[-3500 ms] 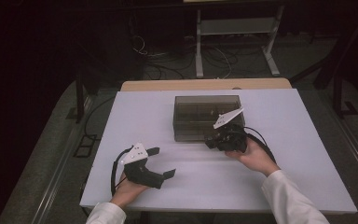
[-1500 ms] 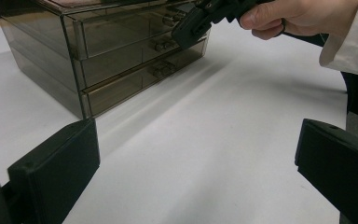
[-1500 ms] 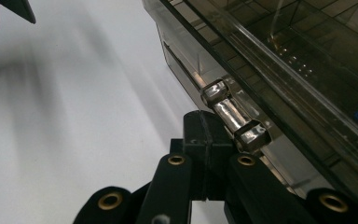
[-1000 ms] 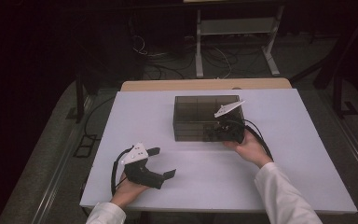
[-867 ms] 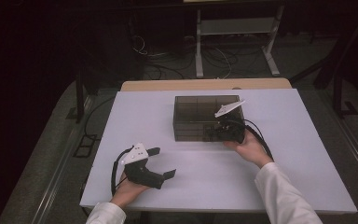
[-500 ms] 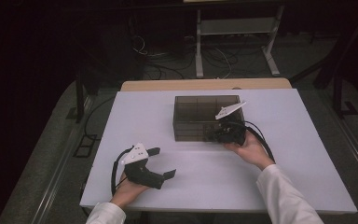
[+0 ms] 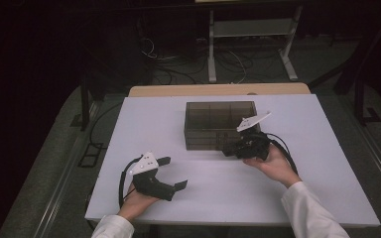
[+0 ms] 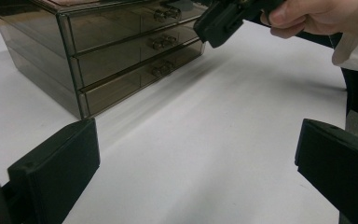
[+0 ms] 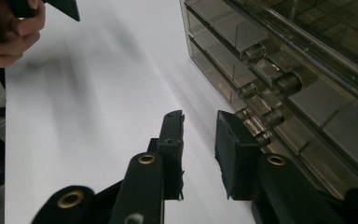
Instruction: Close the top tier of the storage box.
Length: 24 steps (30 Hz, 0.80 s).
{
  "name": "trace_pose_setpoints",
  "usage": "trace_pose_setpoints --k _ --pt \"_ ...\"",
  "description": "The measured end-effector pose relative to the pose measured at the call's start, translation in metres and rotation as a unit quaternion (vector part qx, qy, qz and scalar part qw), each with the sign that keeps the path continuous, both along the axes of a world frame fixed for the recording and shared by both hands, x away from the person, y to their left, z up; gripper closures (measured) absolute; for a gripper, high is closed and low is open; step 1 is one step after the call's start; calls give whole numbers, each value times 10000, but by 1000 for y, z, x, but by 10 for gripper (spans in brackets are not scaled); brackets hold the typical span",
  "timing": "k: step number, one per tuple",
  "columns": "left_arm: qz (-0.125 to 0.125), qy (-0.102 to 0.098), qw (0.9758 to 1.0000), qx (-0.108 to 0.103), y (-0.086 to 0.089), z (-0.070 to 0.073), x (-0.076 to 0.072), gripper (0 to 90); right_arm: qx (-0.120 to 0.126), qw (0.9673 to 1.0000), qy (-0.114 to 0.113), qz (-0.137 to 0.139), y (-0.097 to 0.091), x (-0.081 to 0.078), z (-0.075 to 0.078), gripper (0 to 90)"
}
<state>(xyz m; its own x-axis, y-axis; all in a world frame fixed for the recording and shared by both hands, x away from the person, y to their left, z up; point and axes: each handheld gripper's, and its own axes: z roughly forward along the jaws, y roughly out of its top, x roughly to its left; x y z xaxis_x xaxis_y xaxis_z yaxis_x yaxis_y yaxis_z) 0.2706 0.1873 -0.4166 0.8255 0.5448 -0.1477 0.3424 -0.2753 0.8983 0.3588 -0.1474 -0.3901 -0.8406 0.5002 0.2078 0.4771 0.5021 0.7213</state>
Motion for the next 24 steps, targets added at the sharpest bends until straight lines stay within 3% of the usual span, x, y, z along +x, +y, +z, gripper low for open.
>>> trace_pose_setpoints --k 7,10,14,18,24 --pt "2 -3 10000 1 -1 0 0 0 118 9999 -110 -34 -9 -12 3 565" --pt "-1 -3 10000 6 -1 0 0 0 93 9996 -225 -113 -12 -19 3 458" --pt "-2 1 10000 10 -1 0 -1 0 150 9995 -213 -201 -18 -25 3 296" --pt "-2 -1 10000 26 -2 0 -1 0 231 9990 -252 -290 -26 -32 3 196" --pt "0 -5 10000 27 -2 0 -1 0 342 9986 -244 -315 -39 -43 2 151"
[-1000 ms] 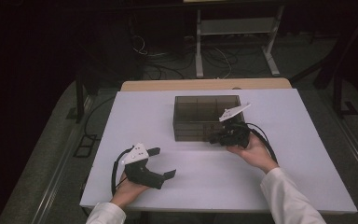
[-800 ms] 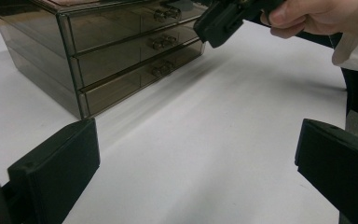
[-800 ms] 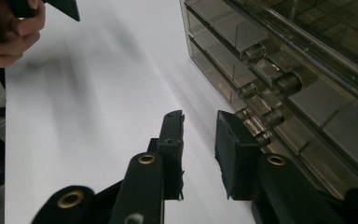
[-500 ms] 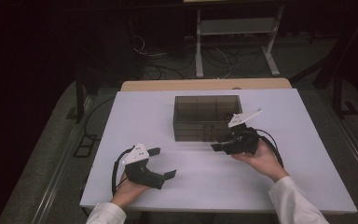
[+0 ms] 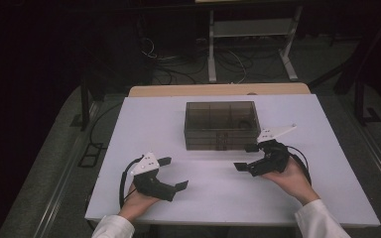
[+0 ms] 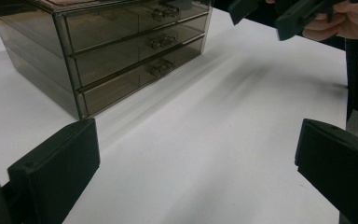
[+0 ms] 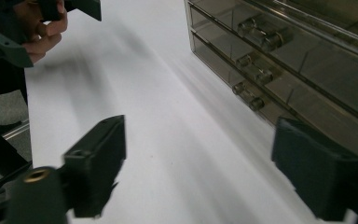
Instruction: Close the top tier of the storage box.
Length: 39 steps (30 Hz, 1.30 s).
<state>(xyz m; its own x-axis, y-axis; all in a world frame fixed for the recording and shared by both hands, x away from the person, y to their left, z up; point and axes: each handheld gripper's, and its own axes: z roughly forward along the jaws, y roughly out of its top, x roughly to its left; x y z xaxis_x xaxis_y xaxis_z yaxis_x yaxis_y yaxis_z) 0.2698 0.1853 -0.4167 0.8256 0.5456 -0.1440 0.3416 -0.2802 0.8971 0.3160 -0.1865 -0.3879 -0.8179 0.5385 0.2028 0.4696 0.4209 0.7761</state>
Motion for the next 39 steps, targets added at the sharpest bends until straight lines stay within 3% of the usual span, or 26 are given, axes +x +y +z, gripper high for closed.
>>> trace_pose_setpoints --k 12,14,18,39 --pt "8 -5 10000 -13 0 0 0 0 234 9993 -86 -294 -30 -18 -1 105" --pt "12 -2 10000 -16 0 0 0 0 230 9986 -74 -475 -34 -20 -2 0" --pt "14 1 10000 -23 0 0 0 0 194 9981 -12 -576 -42 -26 -6 0" --pt "46 -19 10000 -48 2 1 0 0 556 9925 -21 -1087 -79 -47 -21 1"
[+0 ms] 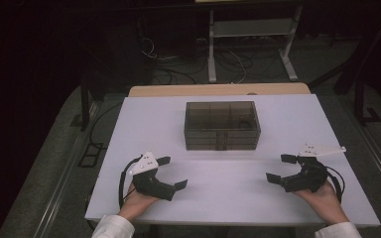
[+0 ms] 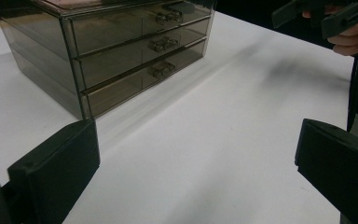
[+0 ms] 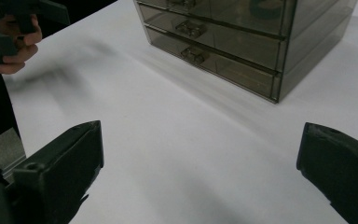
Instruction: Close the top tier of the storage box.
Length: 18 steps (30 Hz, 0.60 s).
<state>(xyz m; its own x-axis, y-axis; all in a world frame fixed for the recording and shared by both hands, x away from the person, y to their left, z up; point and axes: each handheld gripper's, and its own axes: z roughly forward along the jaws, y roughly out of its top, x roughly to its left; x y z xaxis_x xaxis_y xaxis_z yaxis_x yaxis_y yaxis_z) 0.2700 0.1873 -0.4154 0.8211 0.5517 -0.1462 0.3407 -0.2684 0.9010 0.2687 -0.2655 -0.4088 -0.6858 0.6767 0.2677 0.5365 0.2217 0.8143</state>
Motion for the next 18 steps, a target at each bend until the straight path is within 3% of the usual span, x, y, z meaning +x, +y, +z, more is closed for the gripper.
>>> trace_pose_setpoints --k 18 --pt "12 -9 10000 -15 1 1 -1 0 69 9994 -101 -320 -12 -13 -13 1"
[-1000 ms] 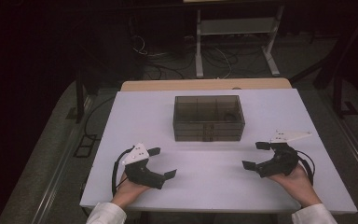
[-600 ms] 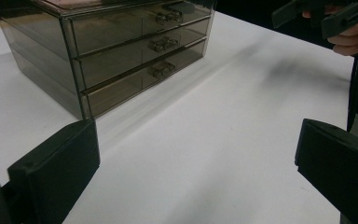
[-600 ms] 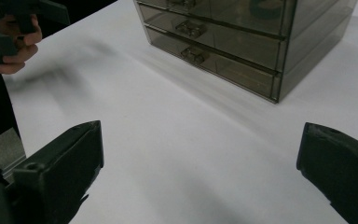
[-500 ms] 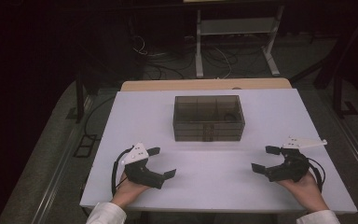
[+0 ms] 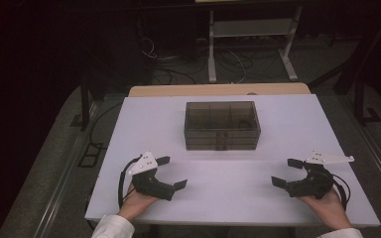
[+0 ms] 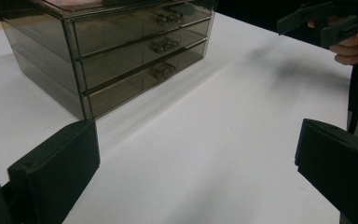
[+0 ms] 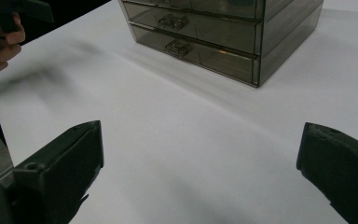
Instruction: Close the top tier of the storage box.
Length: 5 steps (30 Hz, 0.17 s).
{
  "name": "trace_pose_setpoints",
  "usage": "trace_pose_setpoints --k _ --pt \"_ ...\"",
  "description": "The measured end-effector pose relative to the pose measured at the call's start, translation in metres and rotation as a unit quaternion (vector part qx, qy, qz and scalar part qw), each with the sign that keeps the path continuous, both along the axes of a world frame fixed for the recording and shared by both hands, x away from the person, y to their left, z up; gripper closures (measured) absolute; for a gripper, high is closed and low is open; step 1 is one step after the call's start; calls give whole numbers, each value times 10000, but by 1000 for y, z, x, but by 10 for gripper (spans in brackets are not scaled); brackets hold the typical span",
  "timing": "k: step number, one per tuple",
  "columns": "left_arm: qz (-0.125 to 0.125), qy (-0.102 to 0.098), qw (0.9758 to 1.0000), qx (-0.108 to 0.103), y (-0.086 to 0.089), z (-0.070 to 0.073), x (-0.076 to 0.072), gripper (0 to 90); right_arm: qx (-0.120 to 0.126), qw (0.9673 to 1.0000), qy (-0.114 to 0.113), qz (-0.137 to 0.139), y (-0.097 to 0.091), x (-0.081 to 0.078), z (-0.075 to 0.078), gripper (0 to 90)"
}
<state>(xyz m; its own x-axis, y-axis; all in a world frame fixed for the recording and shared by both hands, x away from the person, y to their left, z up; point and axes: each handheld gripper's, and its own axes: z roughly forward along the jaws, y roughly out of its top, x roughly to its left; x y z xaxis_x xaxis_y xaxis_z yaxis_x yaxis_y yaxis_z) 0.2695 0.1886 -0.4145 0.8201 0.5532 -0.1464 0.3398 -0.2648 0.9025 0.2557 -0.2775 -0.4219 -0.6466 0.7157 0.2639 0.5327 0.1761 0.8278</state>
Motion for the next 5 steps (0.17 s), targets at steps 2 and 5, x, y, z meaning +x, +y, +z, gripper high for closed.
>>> trace_pose_setpoints --k 2,5 --pt "-6 -5 10000 -9 0 0 0 0 13 10000 -7 1 0 0 -1 1" --pt "5 -2 10000 -14 1 0 1 0 34 10000 -24 -28 0 0 -1 1"
